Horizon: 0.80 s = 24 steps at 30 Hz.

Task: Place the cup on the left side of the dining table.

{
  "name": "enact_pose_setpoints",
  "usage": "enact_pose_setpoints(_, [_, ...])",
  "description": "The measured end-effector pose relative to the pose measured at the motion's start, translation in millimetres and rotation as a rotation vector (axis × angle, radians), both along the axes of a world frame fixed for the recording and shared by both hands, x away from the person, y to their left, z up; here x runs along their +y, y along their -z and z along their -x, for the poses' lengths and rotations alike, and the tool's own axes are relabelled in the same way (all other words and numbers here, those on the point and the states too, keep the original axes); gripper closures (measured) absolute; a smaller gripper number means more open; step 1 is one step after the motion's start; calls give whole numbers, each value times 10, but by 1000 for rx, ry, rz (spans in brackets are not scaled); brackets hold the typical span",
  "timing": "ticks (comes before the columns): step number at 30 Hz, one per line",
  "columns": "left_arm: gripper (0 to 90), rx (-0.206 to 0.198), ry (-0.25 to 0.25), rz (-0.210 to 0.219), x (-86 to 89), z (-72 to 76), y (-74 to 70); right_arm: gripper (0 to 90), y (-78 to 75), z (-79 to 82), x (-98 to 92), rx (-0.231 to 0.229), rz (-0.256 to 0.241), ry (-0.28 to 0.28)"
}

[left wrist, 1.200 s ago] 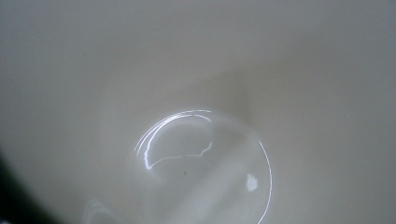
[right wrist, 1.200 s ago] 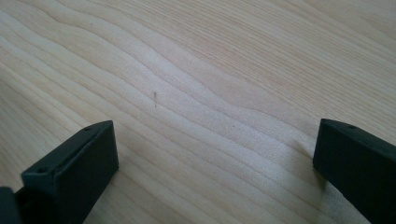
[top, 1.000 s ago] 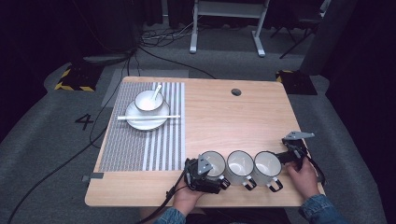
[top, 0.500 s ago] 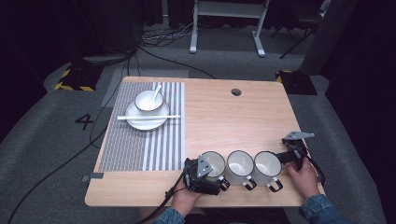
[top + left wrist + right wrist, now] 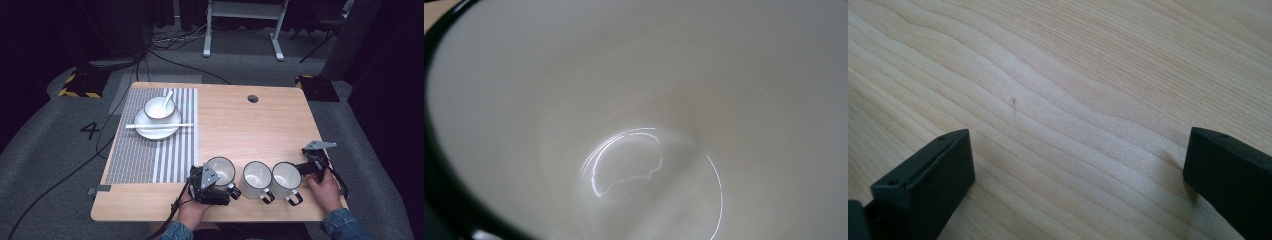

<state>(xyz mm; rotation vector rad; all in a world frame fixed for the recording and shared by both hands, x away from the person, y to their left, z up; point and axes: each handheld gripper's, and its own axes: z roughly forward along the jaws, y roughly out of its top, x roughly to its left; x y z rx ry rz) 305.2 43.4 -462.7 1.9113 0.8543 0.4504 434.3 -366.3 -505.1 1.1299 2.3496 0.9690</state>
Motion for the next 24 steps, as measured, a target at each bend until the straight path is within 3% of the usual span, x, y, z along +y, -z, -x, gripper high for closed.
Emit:
enact_pose_setpoints(7, [32, -38, -56, 35, 104, 18, -76, 2, -1, 0, -1, 1, 0, -1])
enact_pose_setpoints(24, [31, -82, -130, 15, 387, -59, -222, 2, -1, 0, -1, 1, 0, -1])
